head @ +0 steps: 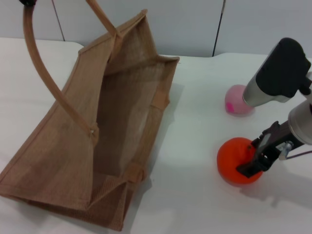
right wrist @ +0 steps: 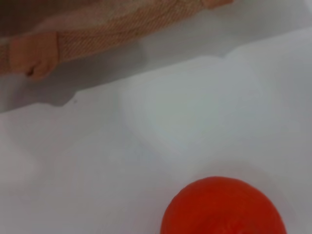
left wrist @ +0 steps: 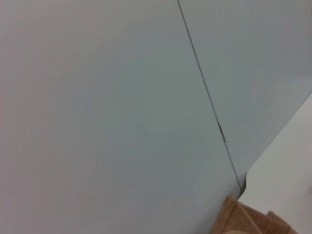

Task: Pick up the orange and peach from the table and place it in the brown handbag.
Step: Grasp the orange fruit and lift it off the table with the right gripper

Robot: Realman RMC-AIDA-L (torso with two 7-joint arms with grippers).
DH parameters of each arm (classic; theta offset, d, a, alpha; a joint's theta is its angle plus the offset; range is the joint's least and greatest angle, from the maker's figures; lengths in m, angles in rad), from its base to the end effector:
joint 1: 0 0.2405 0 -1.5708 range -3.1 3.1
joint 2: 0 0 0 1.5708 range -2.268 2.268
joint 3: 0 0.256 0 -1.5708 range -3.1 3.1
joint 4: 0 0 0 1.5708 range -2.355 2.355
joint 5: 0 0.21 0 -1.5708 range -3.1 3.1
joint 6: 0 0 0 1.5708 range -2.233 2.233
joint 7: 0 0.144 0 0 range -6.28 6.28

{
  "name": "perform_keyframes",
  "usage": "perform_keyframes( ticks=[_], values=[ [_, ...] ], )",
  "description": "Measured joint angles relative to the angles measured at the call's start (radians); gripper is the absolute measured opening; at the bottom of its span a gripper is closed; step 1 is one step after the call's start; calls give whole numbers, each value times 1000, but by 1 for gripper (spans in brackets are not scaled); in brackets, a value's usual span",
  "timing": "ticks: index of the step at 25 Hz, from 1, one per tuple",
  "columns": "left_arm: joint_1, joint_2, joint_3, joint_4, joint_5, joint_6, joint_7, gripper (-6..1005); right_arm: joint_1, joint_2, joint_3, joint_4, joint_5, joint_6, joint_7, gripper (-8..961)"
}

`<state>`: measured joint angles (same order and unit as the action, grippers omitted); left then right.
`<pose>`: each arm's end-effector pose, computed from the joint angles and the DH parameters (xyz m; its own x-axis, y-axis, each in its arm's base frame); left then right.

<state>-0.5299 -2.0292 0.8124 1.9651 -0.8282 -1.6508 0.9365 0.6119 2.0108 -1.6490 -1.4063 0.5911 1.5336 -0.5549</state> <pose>-0.1193 0.3397 0.1885 0.9732 0.1693 0.1558 0.2285 -0.6311 -0.7413 0.1630 0.3417 -0.0197 0.7919 -0.4885 0.3665 -0.3483 -0.8542 -0.3861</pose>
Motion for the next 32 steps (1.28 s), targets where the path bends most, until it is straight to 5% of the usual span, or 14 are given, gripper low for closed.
perform_keyframes(
  ticks=[17,27,32],
  values=[
    [-1,-1,0,0,0,0,-7,113,72,-3,14,145,-5,-52,2,788],
    [1,0,2,0,0,0,-6,113,114,4,80,232,-11,-41,19,466],
    [3,0,-3,-6,1,0,-3,113,107,6,81,190,-11,-40,21,435]
  ],
)
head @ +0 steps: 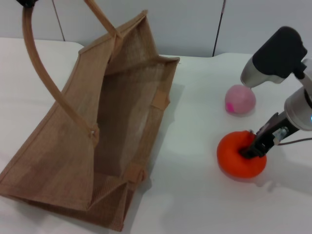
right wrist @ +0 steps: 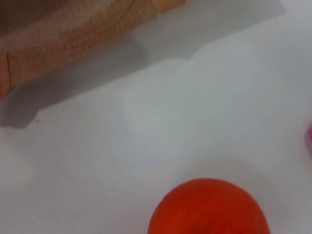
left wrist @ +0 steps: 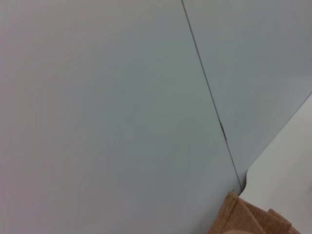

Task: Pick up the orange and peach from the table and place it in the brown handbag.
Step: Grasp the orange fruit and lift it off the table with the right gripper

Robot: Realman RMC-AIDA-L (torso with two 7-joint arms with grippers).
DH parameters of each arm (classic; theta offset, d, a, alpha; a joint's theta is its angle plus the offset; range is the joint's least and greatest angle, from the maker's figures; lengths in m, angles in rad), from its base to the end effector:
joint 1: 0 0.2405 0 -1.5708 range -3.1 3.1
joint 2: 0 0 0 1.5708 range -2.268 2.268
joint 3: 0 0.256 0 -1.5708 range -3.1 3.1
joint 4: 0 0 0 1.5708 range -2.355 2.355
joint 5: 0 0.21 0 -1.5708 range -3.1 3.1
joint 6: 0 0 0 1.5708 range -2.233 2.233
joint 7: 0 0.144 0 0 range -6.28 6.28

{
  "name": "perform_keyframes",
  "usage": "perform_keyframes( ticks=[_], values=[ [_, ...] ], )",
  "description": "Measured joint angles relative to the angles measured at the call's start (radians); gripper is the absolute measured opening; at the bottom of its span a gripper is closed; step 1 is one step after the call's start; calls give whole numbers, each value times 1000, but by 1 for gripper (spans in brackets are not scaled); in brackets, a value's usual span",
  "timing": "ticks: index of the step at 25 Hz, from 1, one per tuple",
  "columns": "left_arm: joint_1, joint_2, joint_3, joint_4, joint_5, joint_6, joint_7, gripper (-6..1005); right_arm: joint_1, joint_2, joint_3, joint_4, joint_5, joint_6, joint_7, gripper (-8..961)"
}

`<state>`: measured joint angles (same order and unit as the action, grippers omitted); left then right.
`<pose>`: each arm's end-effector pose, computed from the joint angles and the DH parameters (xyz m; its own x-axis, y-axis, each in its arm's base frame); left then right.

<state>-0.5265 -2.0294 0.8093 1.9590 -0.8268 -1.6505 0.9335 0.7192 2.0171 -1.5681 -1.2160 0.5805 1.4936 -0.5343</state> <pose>-0.1221 0.3399 0.1885 0.9702 0.1807 0.1614 0.2401 -0.6288 -0.7396 0.1676 0.3672 -0.0224 0.7438 -0.5742 0.3422 -0.4283 -0.8024 -0.4155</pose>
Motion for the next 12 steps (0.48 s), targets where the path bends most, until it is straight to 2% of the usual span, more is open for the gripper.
perform_keyframes(
  ticks=[12],
  values=[
    [-3,0,-3,4,0,8,1,113,-38,0,30,-158,-33,44,23,342]
  ],
)
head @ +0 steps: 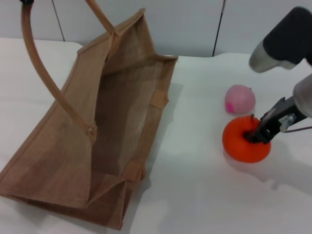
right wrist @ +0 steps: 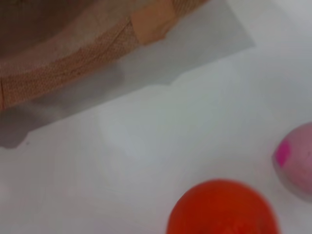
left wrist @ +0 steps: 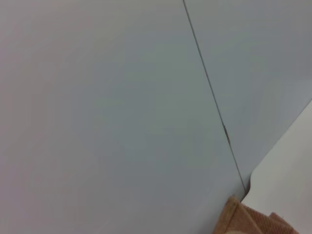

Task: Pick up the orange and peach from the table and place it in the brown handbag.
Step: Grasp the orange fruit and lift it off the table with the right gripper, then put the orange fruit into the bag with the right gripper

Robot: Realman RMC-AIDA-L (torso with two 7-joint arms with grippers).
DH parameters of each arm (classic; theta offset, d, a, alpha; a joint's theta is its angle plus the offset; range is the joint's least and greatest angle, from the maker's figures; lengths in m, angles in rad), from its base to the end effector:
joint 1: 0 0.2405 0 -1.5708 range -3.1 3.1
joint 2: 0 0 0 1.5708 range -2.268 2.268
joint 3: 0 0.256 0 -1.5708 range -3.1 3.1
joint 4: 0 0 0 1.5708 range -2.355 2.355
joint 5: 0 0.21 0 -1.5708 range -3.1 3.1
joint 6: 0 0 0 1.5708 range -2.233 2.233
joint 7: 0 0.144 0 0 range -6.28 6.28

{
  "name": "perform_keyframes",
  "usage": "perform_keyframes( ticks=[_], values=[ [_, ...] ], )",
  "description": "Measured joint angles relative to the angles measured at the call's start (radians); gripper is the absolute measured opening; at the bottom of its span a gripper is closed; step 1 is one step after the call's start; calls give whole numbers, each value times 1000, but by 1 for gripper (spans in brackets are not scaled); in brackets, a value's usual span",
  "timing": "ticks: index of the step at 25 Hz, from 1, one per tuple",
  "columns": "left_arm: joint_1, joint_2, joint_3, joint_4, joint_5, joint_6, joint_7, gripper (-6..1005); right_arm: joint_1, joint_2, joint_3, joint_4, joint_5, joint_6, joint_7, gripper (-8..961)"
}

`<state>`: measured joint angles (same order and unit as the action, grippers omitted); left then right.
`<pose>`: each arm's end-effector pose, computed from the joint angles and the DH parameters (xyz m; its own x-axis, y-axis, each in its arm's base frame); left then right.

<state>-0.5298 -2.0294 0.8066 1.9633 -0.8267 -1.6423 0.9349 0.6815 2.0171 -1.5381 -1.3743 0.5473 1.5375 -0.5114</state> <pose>-0.1201 0.3406 0.1904 0.9716 0.1707 0.1636 0.2350 -0.6216 -0.7472 0.1510 0.3659 -0.0021 0.7786 -0.5556 0.2915 -0.3933 -0.7942 -0.4632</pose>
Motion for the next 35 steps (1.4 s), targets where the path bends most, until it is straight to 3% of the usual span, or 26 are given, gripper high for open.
perform_keyframes(
  ticks=[10,15,20,28,35],
  values=[
    [-43,1,6,3,-7,6,2,113,-41,3,25,-347,77,126,57,255],
    [-89,-2,12,28,-41,-2,-7,114,-27,4,21,-388,174,80,59,220],
    [-99,-2,17,54,-117,-3,-12,114,-19,3,-4,-331,241,-44,33,199],
    [-104,-2,31,55,-128,-3,-18,114,-2,3,-52,-117,362,-254,-84,120],
    [-104,-2,44,55,-128,0,-19,114,99,2,-65,82,439,-303,-144,100]
  ],
)
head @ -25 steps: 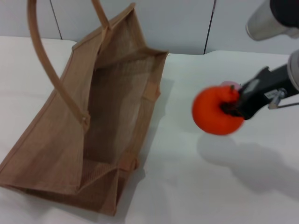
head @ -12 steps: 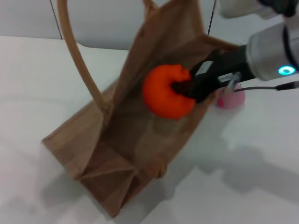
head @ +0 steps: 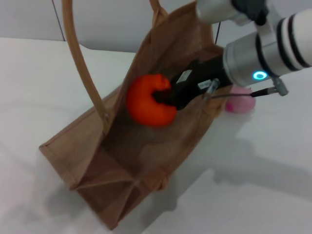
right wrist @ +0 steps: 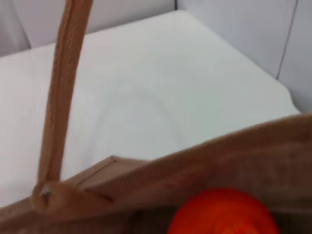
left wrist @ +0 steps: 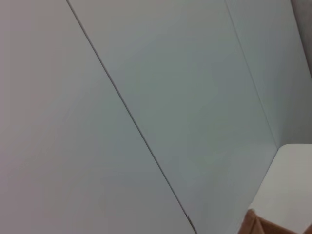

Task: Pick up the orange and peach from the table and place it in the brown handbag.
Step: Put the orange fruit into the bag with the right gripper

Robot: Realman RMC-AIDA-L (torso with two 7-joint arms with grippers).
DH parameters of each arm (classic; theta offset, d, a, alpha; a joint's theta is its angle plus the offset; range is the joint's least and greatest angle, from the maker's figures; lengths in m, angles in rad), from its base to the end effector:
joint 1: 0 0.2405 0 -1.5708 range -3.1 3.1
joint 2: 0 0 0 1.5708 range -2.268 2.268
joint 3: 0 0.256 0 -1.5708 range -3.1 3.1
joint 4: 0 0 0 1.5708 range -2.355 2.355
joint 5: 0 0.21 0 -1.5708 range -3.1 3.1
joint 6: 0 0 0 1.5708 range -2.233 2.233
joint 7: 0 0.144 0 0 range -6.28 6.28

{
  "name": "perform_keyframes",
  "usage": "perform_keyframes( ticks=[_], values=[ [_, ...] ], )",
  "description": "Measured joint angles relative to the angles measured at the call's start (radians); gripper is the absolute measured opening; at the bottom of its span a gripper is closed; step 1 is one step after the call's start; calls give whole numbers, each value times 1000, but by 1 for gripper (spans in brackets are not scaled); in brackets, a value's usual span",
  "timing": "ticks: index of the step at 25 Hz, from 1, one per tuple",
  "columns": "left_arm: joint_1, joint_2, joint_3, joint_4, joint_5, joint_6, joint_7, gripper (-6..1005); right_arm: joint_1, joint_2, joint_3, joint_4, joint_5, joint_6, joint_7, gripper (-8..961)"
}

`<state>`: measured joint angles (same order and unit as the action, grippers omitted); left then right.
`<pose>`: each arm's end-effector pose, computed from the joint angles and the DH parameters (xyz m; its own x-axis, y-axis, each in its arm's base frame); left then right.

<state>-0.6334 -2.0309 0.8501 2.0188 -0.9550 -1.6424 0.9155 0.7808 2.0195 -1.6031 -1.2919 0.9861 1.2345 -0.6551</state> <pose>-0.0541 0.3370 0.1808 0.9786 -0.0550 0.1982 0.1028 -0.7038 -0.7030 0.0612 0.3747 -0.0413 0.9448 -0.3238 -0.0502 -0.3262 -0.9155 -0.2353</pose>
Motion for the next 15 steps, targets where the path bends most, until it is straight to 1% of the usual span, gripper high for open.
perform_keyframes(
  ticks=[2,5,13,15],
  values=[
    [-1,0,0,0,5,3,0,114,13,0,-20,19,1,-5,-15,106],
    [-1,0,0,0,8,5,0,114,21,1,-50,22,9,-21,-19,166],
    [10,0,-5,0,12,6,-4,114,23,2,-53,16,49,-26,-21,326],
    [15,0,-8,0,16,7,-7,114,25,2,-53,15,72,-22,-21,423]
  ],
)
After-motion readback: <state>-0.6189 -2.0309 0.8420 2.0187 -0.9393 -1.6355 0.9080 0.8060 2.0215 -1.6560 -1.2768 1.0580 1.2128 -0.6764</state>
